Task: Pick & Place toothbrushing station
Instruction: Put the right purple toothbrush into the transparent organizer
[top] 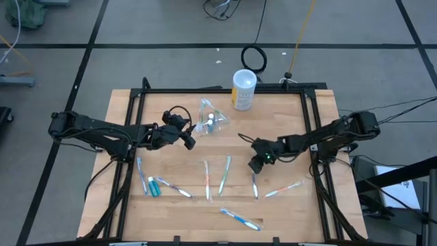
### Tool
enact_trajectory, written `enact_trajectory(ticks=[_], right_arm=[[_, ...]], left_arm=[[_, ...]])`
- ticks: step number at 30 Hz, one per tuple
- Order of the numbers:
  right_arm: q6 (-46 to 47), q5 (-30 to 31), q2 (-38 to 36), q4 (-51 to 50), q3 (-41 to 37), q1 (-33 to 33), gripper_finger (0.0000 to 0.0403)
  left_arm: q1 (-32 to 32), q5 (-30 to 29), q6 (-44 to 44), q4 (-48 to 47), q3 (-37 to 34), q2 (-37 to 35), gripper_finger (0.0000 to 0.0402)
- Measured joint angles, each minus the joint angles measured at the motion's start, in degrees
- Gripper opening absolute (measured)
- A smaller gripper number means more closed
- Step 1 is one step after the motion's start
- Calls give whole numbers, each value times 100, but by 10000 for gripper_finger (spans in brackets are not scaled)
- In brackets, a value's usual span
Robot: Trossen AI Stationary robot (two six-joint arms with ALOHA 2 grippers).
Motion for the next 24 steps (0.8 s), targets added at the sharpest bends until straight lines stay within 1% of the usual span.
enact_trajectory(ticks=[3,6,8,16,22,24], right_arm=[[-175,19,-1,354,-145,-18,171],[-632,37,3,388,-151,-62,169],[-765,39,4,374,-151,-67,161],[-782,18,7,547,-151,-160,104],[-785,5,9,913,-151,-287,85],[-787,1,9,878,-151,-329,80]], left_arm=[[2,0,-9,4,0,0,161],[2,-2,-9,4,0,0,161],[2,-2,-9,4,0,0,161],[2,-2,-7,4,0,0,161],[2,-2,26,4,0,-1,161],[2,-2,31,5,0,0,161]])
